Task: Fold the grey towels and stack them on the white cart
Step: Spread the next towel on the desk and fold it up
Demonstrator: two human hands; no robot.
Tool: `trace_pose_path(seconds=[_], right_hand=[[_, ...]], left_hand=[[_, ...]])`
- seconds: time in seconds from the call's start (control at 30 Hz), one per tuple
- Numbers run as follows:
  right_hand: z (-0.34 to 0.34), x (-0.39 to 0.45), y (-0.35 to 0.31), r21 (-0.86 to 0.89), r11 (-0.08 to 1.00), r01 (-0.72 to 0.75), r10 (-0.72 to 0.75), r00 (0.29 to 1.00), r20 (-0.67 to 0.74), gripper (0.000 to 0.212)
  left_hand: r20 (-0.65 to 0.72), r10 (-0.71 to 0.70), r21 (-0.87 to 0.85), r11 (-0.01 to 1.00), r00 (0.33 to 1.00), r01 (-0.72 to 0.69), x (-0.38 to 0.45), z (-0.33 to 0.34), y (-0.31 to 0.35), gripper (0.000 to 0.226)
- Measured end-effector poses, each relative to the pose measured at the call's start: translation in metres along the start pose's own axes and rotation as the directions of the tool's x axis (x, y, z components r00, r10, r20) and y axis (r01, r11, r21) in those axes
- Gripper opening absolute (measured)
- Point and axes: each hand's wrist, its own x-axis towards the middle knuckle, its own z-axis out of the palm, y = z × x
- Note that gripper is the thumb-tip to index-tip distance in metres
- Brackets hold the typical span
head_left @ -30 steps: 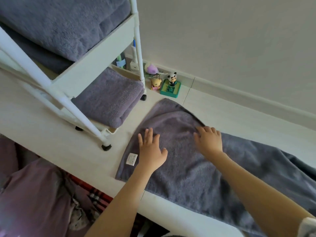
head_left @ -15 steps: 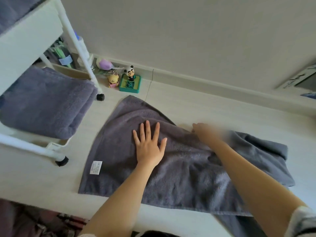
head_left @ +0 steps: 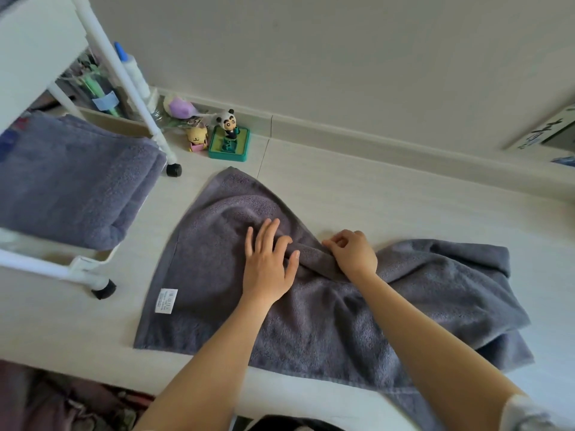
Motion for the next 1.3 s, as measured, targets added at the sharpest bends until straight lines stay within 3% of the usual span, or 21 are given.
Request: trace_pose_path(seconds=[0.07, 0.17, 0.33, 0.53, 0.63, 0.93, 1.2, 1.3], right_hand=[[0.0, 0.002, 0.001, -0.056, 0.998, 0.038, -0.038, 0.999, -0.006, 0.016], [-0.019, 0.016, -0.007, 0.024, 0.998, 0.06, -0.061, 0.997, 0.048, 0.019], [-0.04, 0.02, -0.028, -0.162, 0.967, 0.195, -0.115, 0.906, 0.407, 0.018], [-0.015, 0.014, -0.021, -0.097, 0.987, 0.126, -0.098, 0.963, 0.249, 0.011], [-0.003, 0.009, -0.017, -0.129, 0.988, 0.081, -0.067, 0.992, 0.106, 0.021], [-0.007, 0.032, -0.021, -0.224, 0.973, 0.056, -0.082, 0.991, -0.108, 0.023], [-0.002, 0.028, -0.011, -0.37, 0.907, 0.2, -0.216, 0.976, -0.001, 0.029], [-0.018, 0.041, -0.021, -0.106, 0.99, 0.09, -0.091, 0.996, -0.002, 0.025]], left_hand=[[-0.013, -0.01, -0.002, 1.0, 1.0, 0.01, -0.001, 0.002, 0.0, 0.036], [-0.018, -0.021, 0.006, 1.0, 1.0, 0.021, -0.001, 0.001, 0.0, 0.041], [-0.034, -0.021, -0.002, 1.0, 0.999, 0.021, -0.001, 0.001, -0.001, 0.039], [-0.043, -0.01, -0.003, 1.0, 0.999, 0.01, 0.0, 0.0, -0.001, 0.034], [-0.067, -0.008, -0.003, 1.0, 0.998, 0.007, -0.001, 0.001, -0.001, 0.033], [-0.036, -0.025, -0.003, 1.0, 0.999, 0.025, -0.001, -0.002, 0.001, 0.047], [0.071, -0.064, 0.059, 0.996, 0.995, 0.06, -0.001, 0.0, 0.001, 0.055], [0.056, -0.067, 0.037, 0.997, 0.996, 0.065, -0.003, 0.0, 0.001, 0.055]])
